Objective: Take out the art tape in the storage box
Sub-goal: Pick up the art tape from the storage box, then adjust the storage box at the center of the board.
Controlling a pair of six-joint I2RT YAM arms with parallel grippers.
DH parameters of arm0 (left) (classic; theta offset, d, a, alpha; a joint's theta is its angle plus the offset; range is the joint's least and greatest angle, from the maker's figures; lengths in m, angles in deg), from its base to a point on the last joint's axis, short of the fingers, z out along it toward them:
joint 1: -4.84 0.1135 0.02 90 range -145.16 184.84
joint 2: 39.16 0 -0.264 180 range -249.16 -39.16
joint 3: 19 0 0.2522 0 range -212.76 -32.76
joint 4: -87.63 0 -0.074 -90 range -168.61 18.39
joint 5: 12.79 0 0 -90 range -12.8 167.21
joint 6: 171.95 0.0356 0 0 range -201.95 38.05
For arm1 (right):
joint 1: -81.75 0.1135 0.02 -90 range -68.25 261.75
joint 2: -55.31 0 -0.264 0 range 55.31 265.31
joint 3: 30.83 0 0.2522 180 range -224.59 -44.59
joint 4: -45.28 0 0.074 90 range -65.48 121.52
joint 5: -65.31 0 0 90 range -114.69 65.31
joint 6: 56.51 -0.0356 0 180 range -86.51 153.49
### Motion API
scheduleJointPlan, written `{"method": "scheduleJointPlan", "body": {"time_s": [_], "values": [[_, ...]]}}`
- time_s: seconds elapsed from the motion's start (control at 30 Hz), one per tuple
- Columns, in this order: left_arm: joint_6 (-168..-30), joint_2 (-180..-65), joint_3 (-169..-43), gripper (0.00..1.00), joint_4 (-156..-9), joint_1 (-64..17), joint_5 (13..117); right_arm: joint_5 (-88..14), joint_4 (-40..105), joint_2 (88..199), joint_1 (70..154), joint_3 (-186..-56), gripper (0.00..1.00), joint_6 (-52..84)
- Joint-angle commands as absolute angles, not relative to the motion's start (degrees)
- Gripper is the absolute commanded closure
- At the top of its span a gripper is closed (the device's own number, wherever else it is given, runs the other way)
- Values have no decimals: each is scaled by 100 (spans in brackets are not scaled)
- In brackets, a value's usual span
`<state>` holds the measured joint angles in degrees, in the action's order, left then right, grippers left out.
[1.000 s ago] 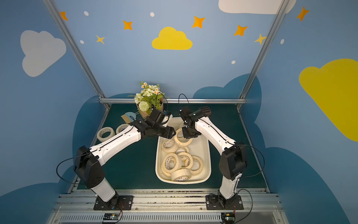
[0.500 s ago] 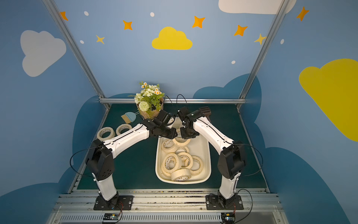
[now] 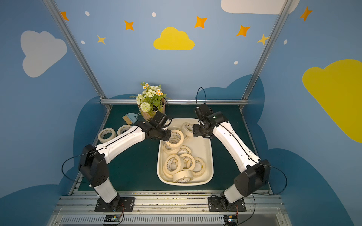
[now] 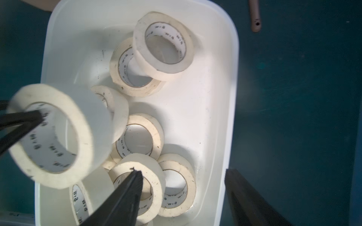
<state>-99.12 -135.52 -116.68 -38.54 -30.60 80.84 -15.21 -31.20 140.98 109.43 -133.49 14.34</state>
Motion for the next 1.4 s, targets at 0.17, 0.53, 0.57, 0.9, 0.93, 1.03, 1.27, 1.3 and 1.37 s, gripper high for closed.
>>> {"method": "scheduleJointPlan", "body": {"time_s": [0.17,0.53,0.57,0.9,0.93,1.03,1.27,1.3,1.37], "values": [[-9830,-11534,-10251,96,-3619,-1740,8987,-2815,-2114,14458,10790,-12425,28,1356],[-10124,-12241,-8788,96,-5530,-790,8673,-3259,-2054,16386,10350,-12647,26,1752],[-10141,-12418,-8836,96,-5620,-790,8646,-3243,-2043,16449,10287,-12612,26,1766],[-10050,-13434,-9493,96,-5786,-779,8554,-2715,-2201,16058,9625,-11912,26,1894],[-10036,-13529,-9552,96,-5809,-779,8584,-2634,-2207,16015,9550,-11861,26,1920],[-10023,-13724,-9673,96,-5867,-756,8669,-2516,-2218,15899,9376,-11824,26,2044],[-9970,-14067,-9949,96,-5943,-528,8766,-2953,-2437,15782,9528,-12259,23,2394],[-9967,-14127,-10006,96,-5965,-497,8765,-2992,-2502,15756,9623,-12316,22,2431],[-9929,-14336,-10211,96,-5924,-419,8807,-2995,-2635,15686,9893,-12425,22,2504]]}}
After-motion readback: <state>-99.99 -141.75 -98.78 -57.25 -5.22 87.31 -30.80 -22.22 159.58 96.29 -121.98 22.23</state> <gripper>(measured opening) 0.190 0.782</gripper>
